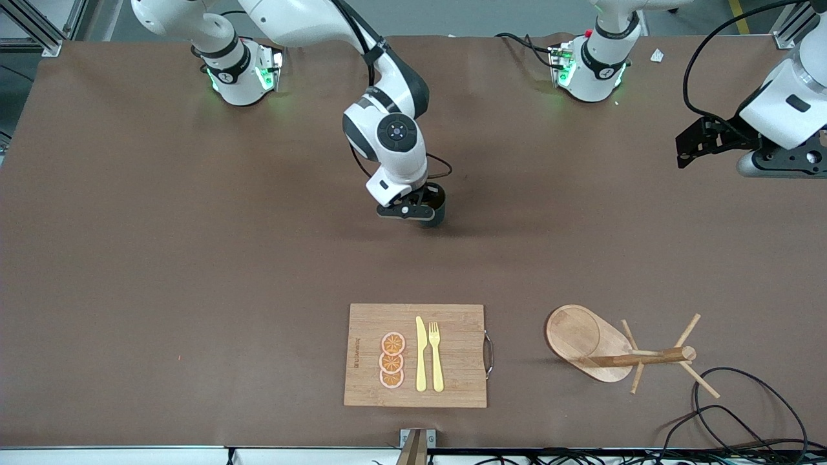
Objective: Pass cup and hang on rack
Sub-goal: 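Lift the teal mug with the right gripper and carry it toward the table middle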
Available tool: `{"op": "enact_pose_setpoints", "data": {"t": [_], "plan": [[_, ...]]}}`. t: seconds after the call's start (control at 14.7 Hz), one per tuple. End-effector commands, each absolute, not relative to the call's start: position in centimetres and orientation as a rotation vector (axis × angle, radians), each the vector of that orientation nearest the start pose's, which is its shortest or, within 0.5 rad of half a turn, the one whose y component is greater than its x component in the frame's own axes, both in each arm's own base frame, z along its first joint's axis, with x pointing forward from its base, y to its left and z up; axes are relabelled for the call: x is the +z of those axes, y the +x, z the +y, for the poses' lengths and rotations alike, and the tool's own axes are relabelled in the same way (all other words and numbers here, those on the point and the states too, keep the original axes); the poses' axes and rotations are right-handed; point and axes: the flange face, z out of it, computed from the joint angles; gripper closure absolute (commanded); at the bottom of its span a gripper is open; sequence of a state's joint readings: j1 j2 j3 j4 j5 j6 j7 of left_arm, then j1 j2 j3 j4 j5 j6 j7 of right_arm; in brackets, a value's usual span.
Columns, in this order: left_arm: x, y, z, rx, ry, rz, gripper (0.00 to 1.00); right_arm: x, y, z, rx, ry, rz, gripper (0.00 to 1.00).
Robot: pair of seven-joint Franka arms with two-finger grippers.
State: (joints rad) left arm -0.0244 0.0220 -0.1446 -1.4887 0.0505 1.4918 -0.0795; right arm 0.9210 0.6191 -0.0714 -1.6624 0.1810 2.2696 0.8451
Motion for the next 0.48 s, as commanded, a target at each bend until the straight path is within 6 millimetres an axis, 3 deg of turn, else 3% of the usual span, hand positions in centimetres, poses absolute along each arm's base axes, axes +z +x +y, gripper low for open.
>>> {"op": "enact_pose_setpoints", "data": {"t": [0.0,0.14,0.27,0.41], "plan": [[64.9,55.0,-8.7,0.002,-3.113,0.154,0.0,24.3,44.6,53.0,0.11,-3.073,0.204,0.98],[64.9,55.0,-8.9,0.0,-3.113,0.161,0.0,24.0,44.6,53.0,0.113,-3.076,0.204,0.95],[64.2,55.4,-9.3,0.016,-3.113,0.171,0.0,24.0,44.8,52.8,0.113,-3.08,0.189,0.84],[63.8,55.8,-9.5,0.021,-3.114,0.176,0.0,24.1,44.8,52.8,0.109,-3.078,0.189,0.55]]}}
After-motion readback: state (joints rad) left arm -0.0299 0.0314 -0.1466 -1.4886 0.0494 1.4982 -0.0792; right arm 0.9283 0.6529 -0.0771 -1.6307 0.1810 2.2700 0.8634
